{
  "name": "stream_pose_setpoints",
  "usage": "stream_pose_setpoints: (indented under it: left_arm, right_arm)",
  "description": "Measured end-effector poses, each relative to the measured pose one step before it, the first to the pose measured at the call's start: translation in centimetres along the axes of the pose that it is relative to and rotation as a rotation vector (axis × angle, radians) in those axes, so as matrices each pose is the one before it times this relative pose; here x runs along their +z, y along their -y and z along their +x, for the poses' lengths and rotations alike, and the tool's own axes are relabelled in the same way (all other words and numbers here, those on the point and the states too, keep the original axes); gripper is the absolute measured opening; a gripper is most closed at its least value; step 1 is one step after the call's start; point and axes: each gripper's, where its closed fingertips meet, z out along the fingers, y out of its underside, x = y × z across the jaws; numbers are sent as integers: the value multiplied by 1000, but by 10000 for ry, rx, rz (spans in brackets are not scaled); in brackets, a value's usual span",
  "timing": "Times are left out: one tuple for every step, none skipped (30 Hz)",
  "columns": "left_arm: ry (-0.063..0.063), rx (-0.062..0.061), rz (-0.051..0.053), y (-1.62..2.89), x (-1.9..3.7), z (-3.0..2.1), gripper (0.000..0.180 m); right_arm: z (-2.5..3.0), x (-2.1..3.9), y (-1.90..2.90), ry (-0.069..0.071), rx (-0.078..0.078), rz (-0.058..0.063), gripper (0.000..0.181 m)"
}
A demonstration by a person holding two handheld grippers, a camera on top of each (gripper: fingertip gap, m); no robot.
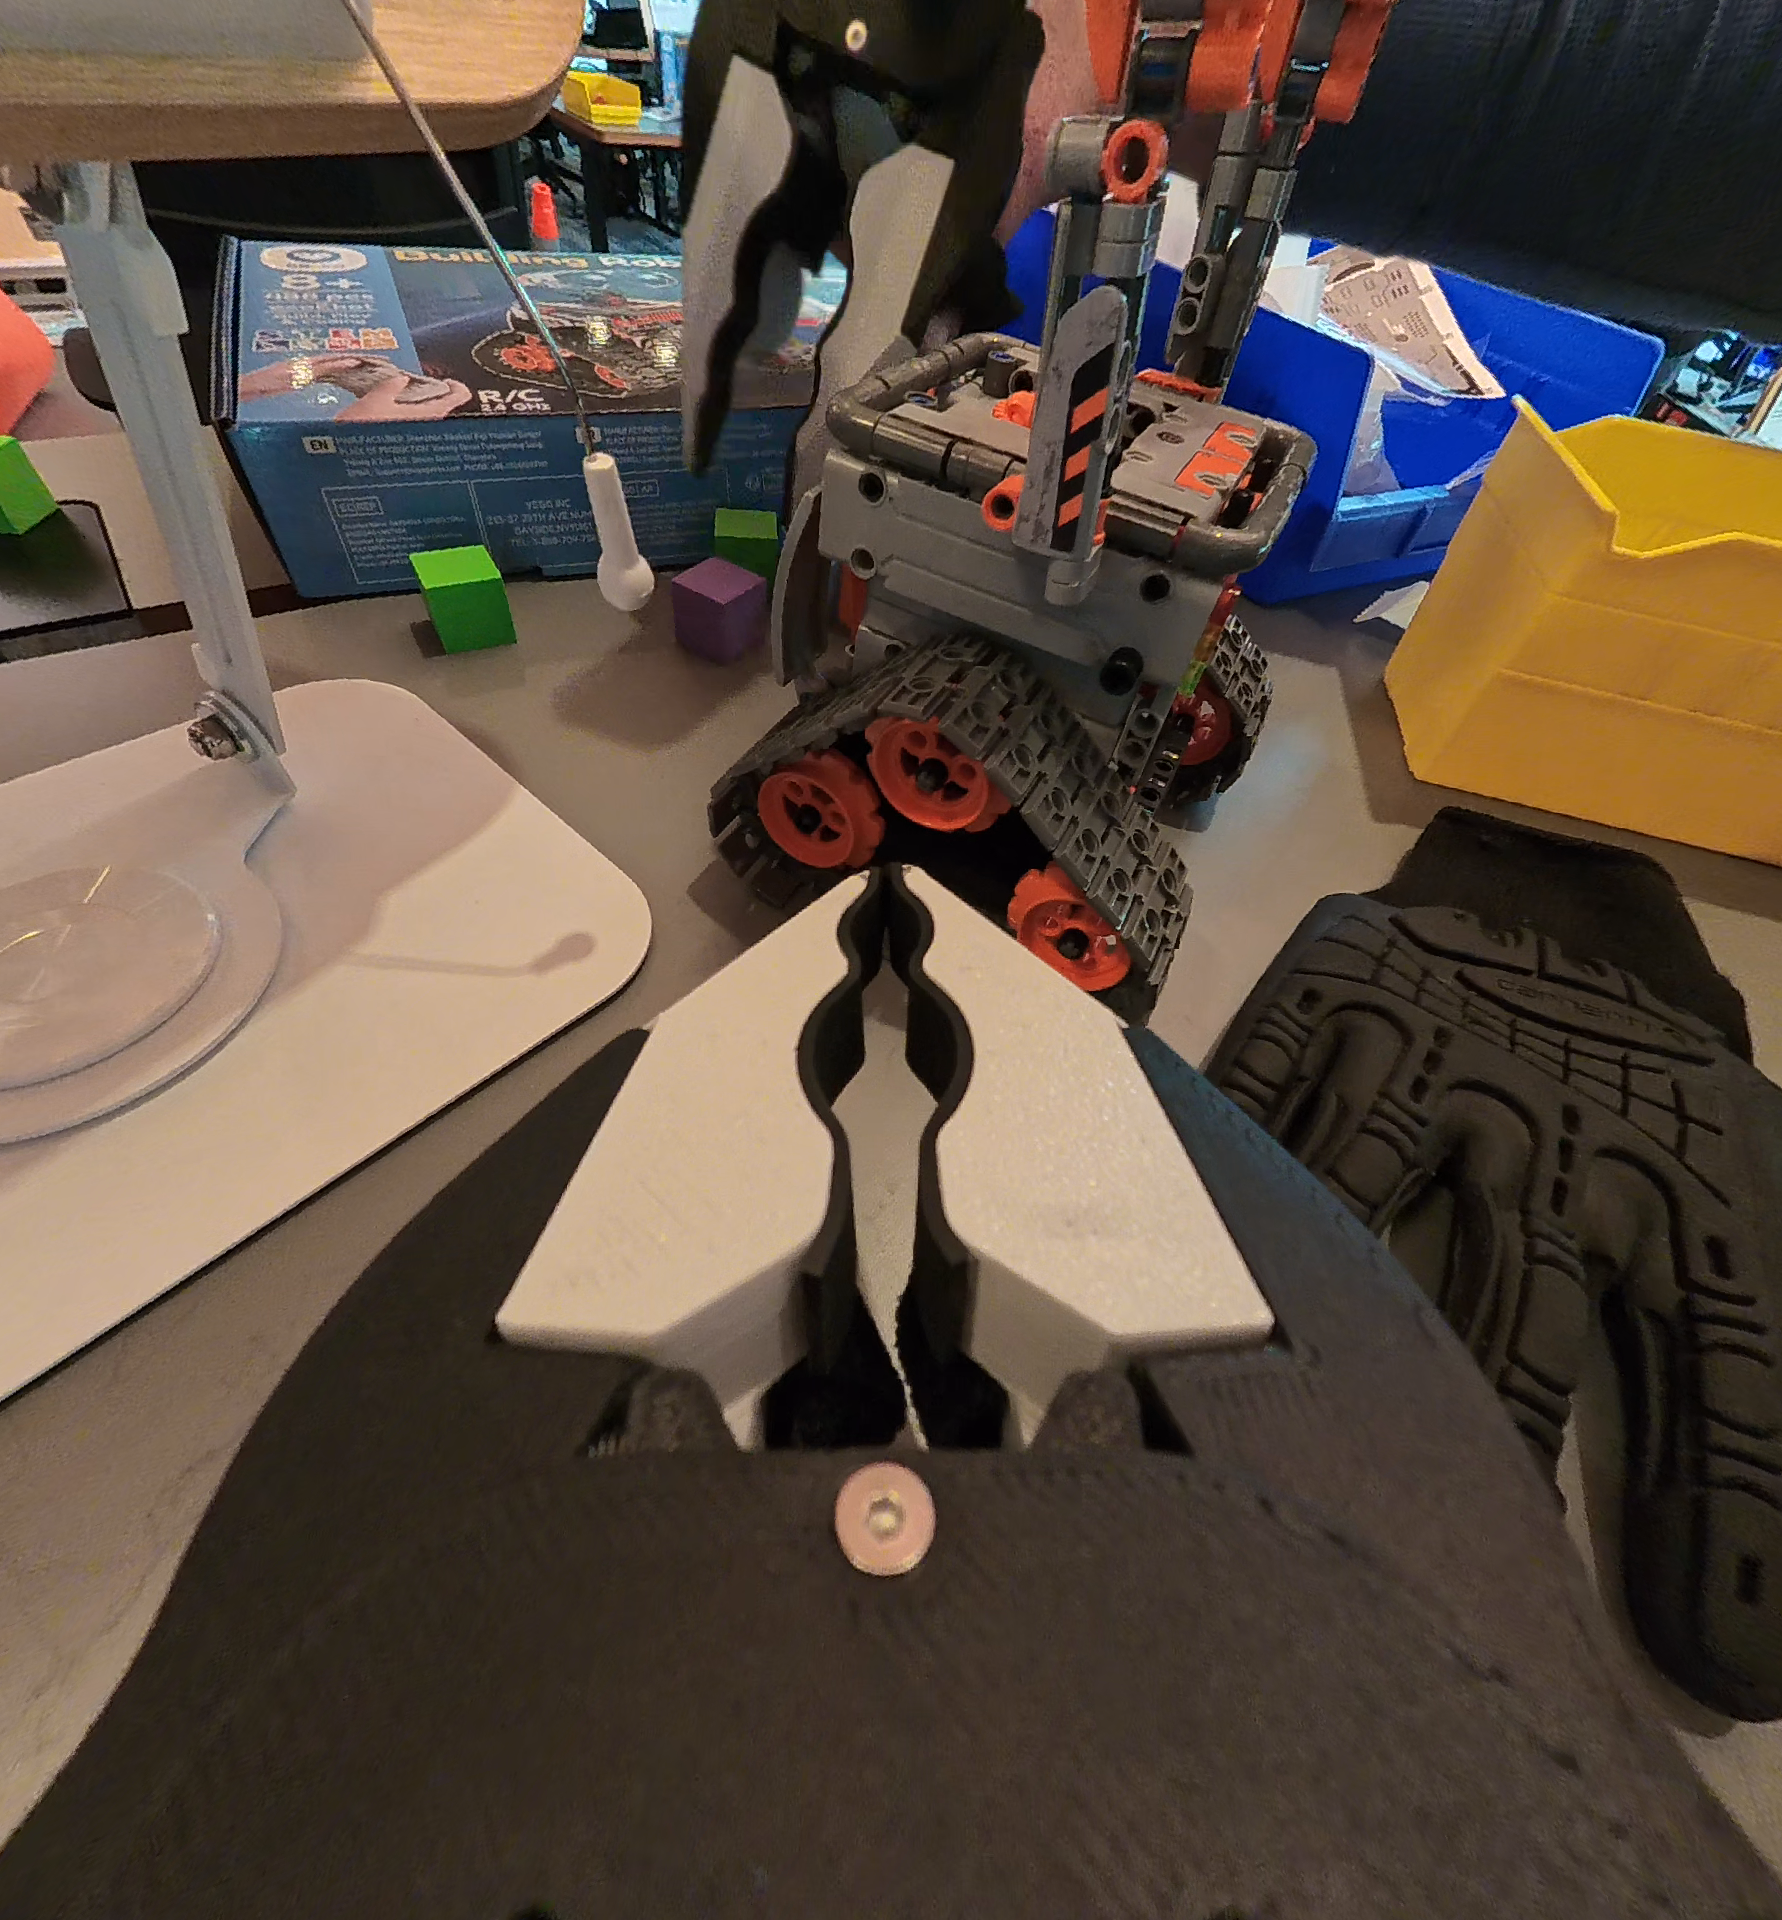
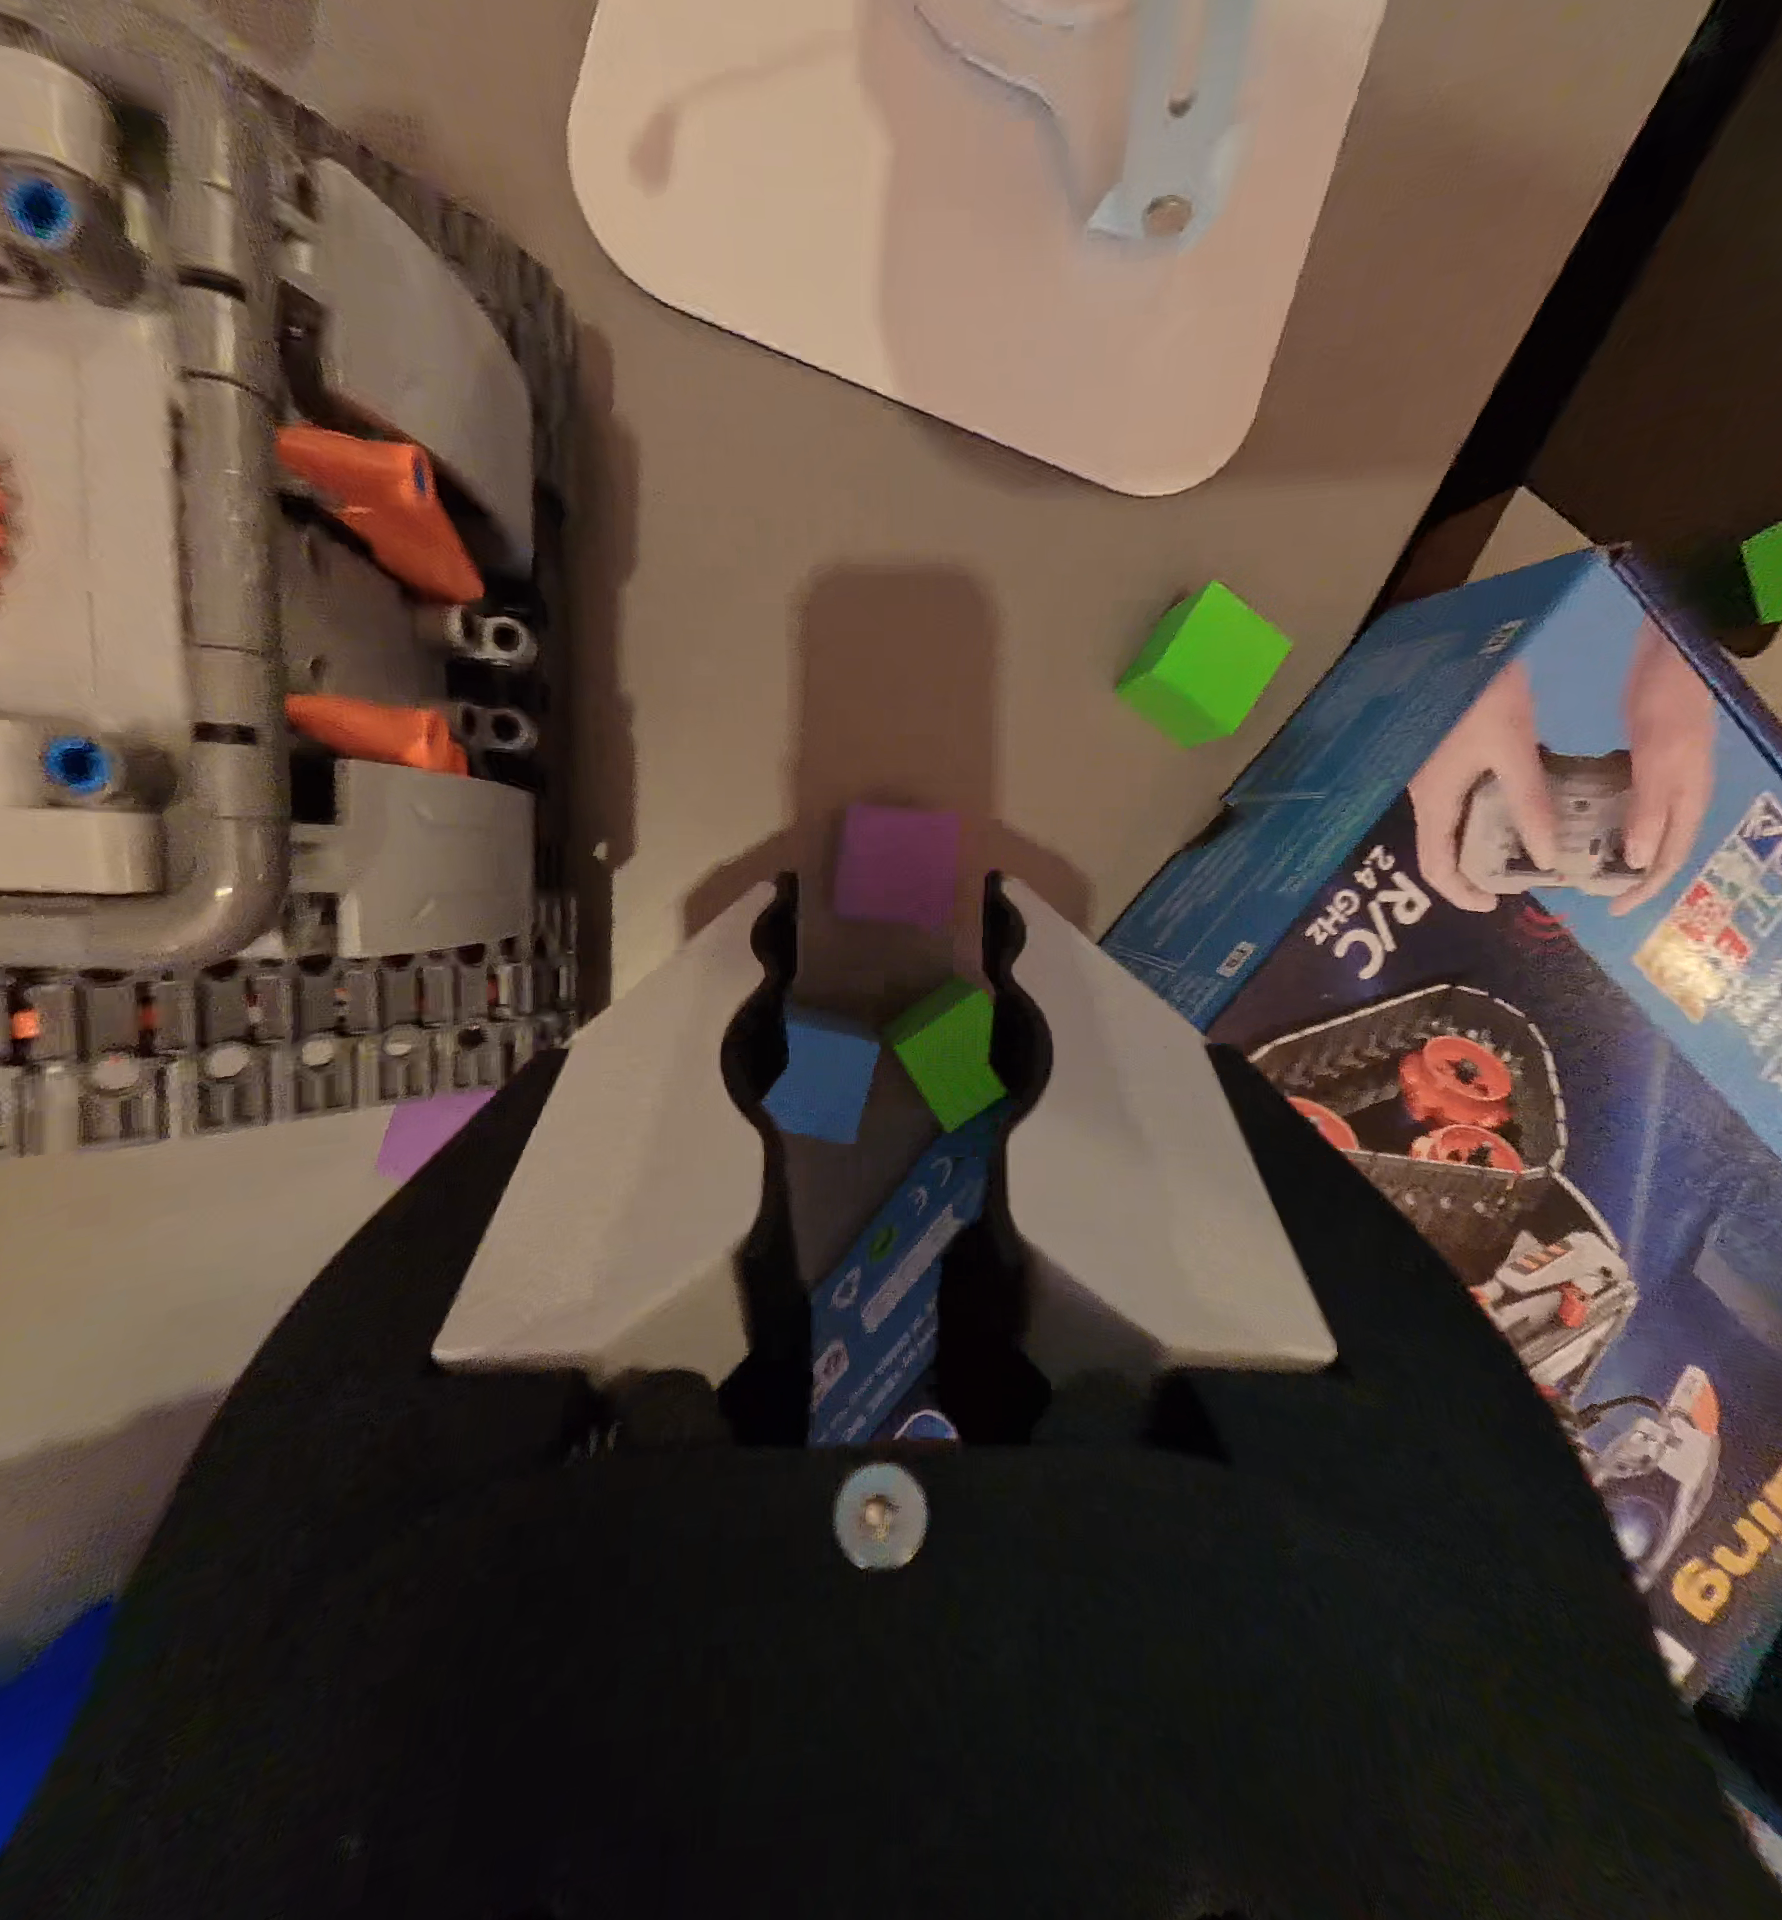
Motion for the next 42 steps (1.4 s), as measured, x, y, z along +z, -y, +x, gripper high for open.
stream_pose_setpoints:
  left_arm:
    - [3,-10,8,7,-11,-13,0]
    - [1,-6,11,22,-11,-11,0]
    - [-5,-11,14,13,-16,-3,0]
    - [-5,-7,16,26,-17,-4,0]
    - [-1,-6,9,7,-12,0,0]
    - [-5,3,2,3,1,5,0]
    - [-4,7,2,-2,-10,7,0]
    - [-3,2,3,14,-1,4,0]
    - [-4,-4,-1,0,1,-1,0]
    - [-2,0,0,1,2,-6,0]
    - [-3,2,0,0,0,3,0]
    - [-2,-2,2,4,3,-5,0]
    - [-1,0,3,2,-7,-1,0]
    - [-3,6,-2,7,2,14,0]
    - [-2,9,-9,-12,1,9,0]
    - [0,9,-8,-17,21,20,0]
    - [1,4,-6,-5,12,11,0]
    - [-6,-5,2,14,7,16,0]
    - [-1,-2,2,6,11,5,0]
    - [0,-3,0,-10,3,1,0]
    - [-2,-6,3,6,11,10,0]
    - [6,-4,-7,-5,6,-12,0]
    - [9,-1,8,9,-4,-14,0]
    - [-6,-12,17,29,-9,12,0]
    - [7,-5,3,6,5,-16,0]
    - [8,-1,-1,-1,-1,-10,0]
    - [8,-5,-4,-13,3,-18,0]
    - [8,1,3,3,0,-3,0]
    - [13,5,10,16,-10,-5,0]
    - [8,-1,2,2,1,-10,0]
    - [8,-5,0,-8,5,-18,0]
    - [10,3,8,16,-9,-8,0]
    - [6,-5,9,7,-12,-11,0]
    - [6,-13,12,11,-17,-18,0]
    - [2,-7,13,23,-12,-2,0]
    - [-2,-3,-3,-9,13,-3,0]
    - [-4,4,-12,-13,8,18,0]
    - [1,13,-11,-15,6,14,0]
    - [-1,6,-7,-18,5,8,0]
    - [2,1,12,22,-6,4,0]
    - [-3,-8,23,30,-31,-13,0]
    - [-6,-20,21,18,-30,-1,0]
  right_arm:
    - [245,325,-124,-172,-143,-147,35]
    - [141,537,-302,-150,-230,-271,38]
    - [0,659,-240,-50,-96,-218,47]
    - [-138,695,-191,108,77,-209,51]
    - [-172,651,-252,150,107,-236,50]
    - [-10,582,-384,46,54,-301,41]
    - [174,476,-445,-64,59,-325,27]
    - [62,236,-107,15,97,-87,26]
    - [-78,-18,103,100,50,111,26]
    - [123,-218,40,-16,103,106,25]
    - [112,-441,56,25,216,156,25]
    - [29,-741,261,82,244,338,26]
    - [7,-1087,506,54,212,532,26]
    - [15,-1349,555,36,214,571,26]
    - [8,-1578,522,15,195,511,26]
    - [96,-1802,670,-82,147,571,25]
    - [68,-1966,904,-80,176,639,26]
    - [-14,-2030,939,-48,200,556,26]
    - [191,-2071,899,-237,118,417,26]
    - [376,-2032,794,-375,3,249,26]
    - [295,-1990,709,-311,-59,145,26]
    - [288,-2005,878,-292,-61,225,26]
    - [250,-1957,1084,-270,-26,297,26]
    - [84,-1858,1064,-156,-13,214,26]
    - [-29,-1758,1015,-134,-92,144,26]
    - [28,-1689,1023,-169,-118,139,26]
    - [86,-1620,893,-154,-20,3,26]
    - [35,-1598,852,-81,-26,-72,26]
    - [16,-1638,1049,-95,-144,-21,26]
    - [31,-1610,1153,-89,-153,-56,26]
    - [-128,-1532,1140,38,-97,-181,26]
    - [-160,-1466,1226,28,-144,-228,26]
    - [-162,-1416,1338,-12,-194,-220,26]
    - [-272,-1327,1286,58,-145,-306,26]
    - [-338,-1234,1274,68,-157,-345,26]
    - [-424,-1147,1446,50,-238,-214,26]
    - [-694,-983,1559,194,-216,-136,26]
    - [-955,-730,1337,323,-195,-253,26]
    - [-737,-498,1082,157,-257,-365,26]
    - [-508,-319,915,54,-217,-401,26]
    - [-480,-167,755,133,-144,-392,26]
    - [-380,-73,740,116,-140,-303,26]
